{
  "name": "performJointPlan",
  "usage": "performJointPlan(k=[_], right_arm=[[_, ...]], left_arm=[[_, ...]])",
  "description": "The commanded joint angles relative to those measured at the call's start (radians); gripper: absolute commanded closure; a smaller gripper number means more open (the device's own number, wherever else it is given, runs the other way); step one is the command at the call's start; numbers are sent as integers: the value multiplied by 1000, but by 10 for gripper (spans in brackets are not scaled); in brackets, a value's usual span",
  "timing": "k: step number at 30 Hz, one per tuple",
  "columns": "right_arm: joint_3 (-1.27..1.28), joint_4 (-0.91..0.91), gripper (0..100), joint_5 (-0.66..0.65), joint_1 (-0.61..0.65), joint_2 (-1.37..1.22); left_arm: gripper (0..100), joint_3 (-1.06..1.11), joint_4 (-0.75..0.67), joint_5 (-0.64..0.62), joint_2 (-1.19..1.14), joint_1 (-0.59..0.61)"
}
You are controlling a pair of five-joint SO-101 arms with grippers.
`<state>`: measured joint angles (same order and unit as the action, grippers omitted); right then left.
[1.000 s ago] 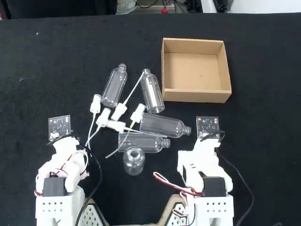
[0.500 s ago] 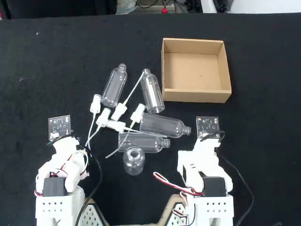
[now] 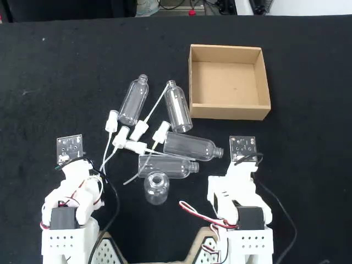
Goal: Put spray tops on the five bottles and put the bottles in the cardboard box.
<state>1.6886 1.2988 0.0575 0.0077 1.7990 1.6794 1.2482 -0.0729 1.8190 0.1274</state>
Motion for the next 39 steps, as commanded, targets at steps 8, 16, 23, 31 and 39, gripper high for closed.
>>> performJointPlan(k=[8,16,23,31,39], right_arm=[[-4,-75,953,-6,8,96],[-4,-328,953,-6,11,96],[-12,-445,952,-233,11,96],[-278,-443,952,-296,11,94],[-693,-287,952,-296,17,42]], left_arm=[[970,19,6,5,9,-8],[970,19,6,5,9,-8],[970,19,6,5,9,-8],[970,19,6,5,9,-8],[970,19,6,5,9,-8]])
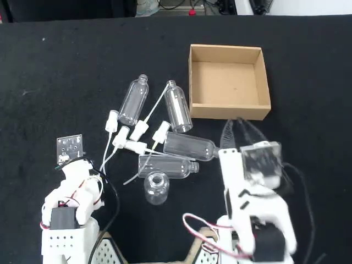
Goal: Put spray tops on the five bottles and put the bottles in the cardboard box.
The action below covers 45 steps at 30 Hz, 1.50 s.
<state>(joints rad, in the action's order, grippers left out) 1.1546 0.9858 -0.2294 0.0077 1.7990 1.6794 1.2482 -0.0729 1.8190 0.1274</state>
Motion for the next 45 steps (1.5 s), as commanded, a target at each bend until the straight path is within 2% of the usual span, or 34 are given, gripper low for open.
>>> performJointPlan(k=[1,4,6,11,13,19,23,28,38,45], right_arm=[[-199,37,952,-9,32,5],[-312,106,951,-8,133,-150],[-384,166,930,-6,249,-272],[-499,358,733,-9,568,-496],[-492,376,695,-6,652,-526],[-352,356,688,-2,839,-469],[-180,267,687,-8,901,-349],[19,193,687,-9,905,-188],[134,189,687,2,913,-117],[174,149,687,57,1010,-117]], left_arm=[[970,19,6,5,9,-8],[970,19,6,5,9,-8],[970,19,6,5,9,-8],[970,19,6,5,9,-8],[970,19,6,5,9,-8],[970,19,6,5,9,-8],[970,19,6,5,9,-8],[970,19,6,5,9,-7],[970,19,6,5,9,-7],[970,19,6,5,9,-7]])
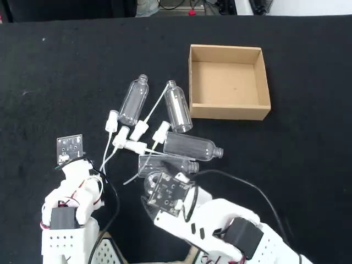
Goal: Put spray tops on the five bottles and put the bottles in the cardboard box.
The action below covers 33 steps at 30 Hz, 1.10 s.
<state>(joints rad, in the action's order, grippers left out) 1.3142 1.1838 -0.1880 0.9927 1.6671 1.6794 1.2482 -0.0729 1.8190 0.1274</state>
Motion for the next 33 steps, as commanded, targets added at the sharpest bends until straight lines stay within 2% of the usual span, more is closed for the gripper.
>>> performJointPlan(k=[1,6,9,13,20,28,33], right_arm=[[25,-60,687,15,23,15],[47,-87,687,15,-95,15],[70,-91,687,15,-123,15],[64,-91,690,14,-107,15],[73,-86,691,17,18,12],[79,-84,691,15,17,4],[90,-91,691,20,-54,4]], left_arm=[[970,19,6,5,9,-7],[970,19,6,5,9,-7],[970,19,6,5,9,-7],[970,19,6,5,9,-7],[970,19,6,5,9,-7],[970,19,6,5,9,-7],[970,19,6,5,9,-7]])
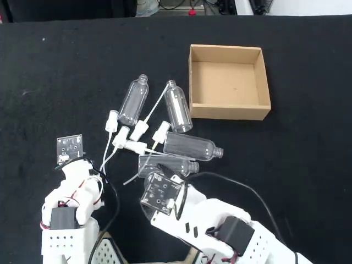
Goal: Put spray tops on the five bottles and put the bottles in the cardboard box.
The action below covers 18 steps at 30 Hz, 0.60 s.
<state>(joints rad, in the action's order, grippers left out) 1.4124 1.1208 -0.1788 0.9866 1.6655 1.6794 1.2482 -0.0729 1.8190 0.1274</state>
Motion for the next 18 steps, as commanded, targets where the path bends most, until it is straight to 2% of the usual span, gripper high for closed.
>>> performJointPlan(k=[1,8,13,18], right_arm=[[-8,-26,691,11,-58,5],[-8,-21,693,12,-63,5],[-8,-21,766,12,-63,5],[-10,-2,703,12,-63,5]], left_arm=[[970,19,6,5,9,-7],[970,19,6,5,9,-7],[970,19,6,5,9,-7],[970,19,6,5,9,-7]])
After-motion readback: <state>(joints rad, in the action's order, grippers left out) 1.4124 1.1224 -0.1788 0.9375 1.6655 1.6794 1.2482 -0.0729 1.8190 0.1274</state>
